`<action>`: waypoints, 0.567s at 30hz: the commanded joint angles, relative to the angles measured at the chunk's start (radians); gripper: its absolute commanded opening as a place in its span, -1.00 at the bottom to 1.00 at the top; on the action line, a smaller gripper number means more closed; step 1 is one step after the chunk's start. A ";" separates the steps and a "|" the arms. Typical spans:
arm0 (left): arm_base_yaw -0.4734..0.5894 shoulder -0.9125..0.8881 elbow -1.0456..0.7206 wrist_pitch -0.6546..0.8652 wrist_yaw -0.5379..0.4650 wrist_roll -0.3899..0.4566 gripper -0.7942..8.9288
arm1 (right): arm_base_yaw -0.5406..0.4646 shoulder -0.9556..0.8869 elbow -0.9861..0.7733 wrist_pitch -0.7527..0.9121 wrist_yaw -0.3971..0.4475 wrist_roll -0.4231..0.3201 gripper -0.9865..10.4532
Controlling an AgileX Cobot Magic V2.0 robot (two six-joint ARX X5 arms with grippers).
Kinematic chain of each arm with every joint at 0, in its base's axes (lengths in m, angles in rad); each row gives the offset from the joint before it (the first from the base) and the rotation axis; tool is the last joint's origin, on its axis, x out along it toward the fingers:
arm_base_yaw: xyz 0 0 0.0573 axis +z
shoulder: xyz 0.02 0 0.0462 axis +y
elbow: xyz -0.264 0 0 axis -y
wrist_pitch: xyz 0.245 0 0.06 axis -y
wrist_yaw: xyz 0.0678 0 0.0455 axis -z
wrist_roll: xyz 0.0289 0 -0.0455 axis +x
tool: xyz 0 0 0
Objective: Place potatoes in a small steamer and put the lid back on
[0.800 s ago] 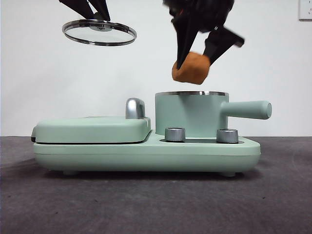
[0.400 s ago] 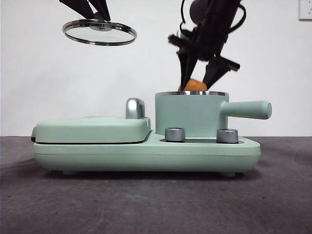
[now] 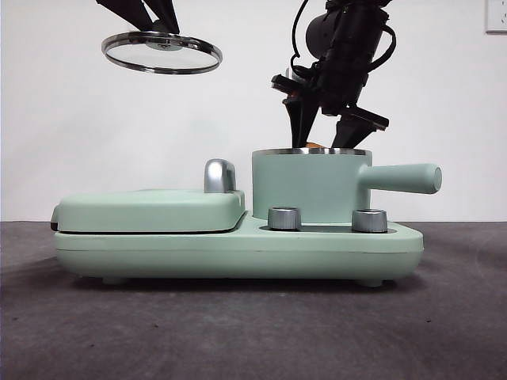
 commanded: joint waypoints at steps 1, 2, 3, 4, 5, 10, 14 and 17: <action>-0.004 -0.001 0.039 0.026 0.005 0.006 -0.79 | 0.007 0.023 0.032 0.001 0.004 -0.006 -0.24; -0.005 -0.001 0.038 0.026 0.005 0.006 -0.79 | 0.007 0.023 0.032 0.002 0.003 -0.010 -0.24; -0.006 -0.001 0.038 0.025 0.005 0.007 -0.79 | 0.007 0.023 0.032 0.001 0.004 -0.013 -0.24; -0.007 -0.001 0.038 0.025 0.005 0.007 -0.79 | 0.007 0.021 0.033 -0.003 0.004 -0.015 -0.24; -0.009 -0.001 0.038 0.024 0.005 0.006 -0.79 | 0.007 0.021 0.037 -0.012 0.002 -0.016 -0.24; -0.011 -0.001 0.038 0.011 0.006 0.006 -0.79 | -0.003 -0.014 0.055 -0.058 -0.005 -0.016 -0.24; -0.019 -0.001 0.038 -0.003 0.006 0.006 -0.79 | -0.003 -0.081 0.055 -0.081 -0.004 -0.024 -0.24; -0.026 -0.001 0.038 -0.004 0.006 0.006 -0.79 | -0.002 -0.151 0.054 -0.085 -0.005 -0.024 -0.24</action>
